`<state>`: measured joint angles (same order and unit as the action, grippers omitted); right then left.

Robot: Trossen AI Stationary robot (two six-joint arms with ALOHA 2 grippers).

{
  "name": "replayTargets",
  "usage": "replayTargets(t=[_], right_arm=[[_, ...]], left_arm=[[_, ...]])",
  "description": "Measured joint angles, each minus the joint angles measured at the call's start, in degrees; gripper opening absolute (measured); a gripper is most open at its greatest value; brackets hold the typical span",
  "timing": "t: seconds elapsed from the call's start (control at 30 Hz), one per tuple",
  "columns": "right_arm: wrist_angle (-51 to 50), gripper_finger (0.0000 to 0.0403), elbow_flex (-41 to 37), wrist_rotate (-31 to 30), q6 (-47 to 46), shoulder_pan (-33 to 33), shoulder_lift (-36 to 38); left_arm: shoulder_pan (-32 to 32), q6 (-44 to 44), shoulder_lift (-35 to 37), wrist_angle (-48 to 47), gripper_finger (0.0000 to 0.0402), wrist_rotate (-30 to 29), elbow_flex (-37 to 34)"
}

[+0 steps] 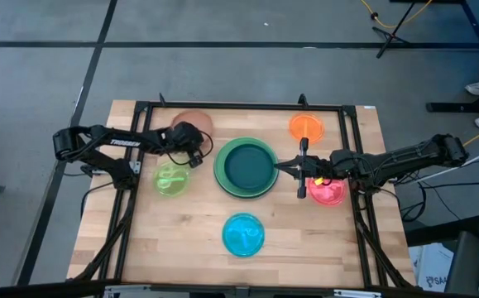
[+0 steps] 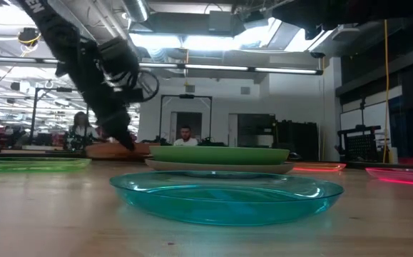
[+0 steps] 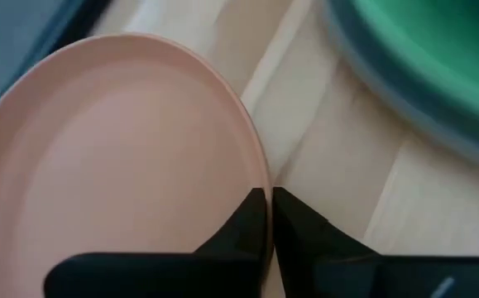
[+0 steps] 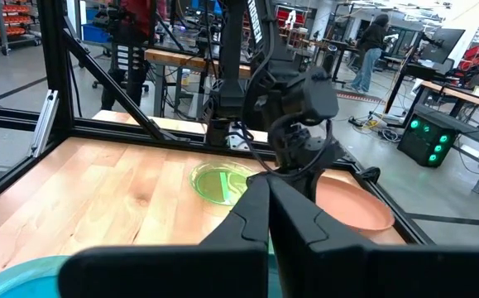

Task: Stack plastic plates
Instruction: Stack the brown plate on top of the dark blue plate

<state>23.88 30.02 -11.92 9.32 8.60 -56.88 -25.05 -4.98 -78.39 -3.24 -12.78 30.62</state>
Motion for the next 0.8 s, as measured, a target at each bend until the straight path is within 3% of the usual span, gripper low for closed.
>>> replayTargets(t=[0.43,0.8], right_arm=[[0.00,0.0003,0.00,0.00,0.00,0.00,0.00],[0.02,0.0003,0.00,-0.01,0.00,-0.01,0.00]], left_arm=[[8.98,-0.16,0.00,-0.89,0.0013,-0.19,9.43],[19.09,0.33,0.02,3.61,0.0014,2.18,11.93]])
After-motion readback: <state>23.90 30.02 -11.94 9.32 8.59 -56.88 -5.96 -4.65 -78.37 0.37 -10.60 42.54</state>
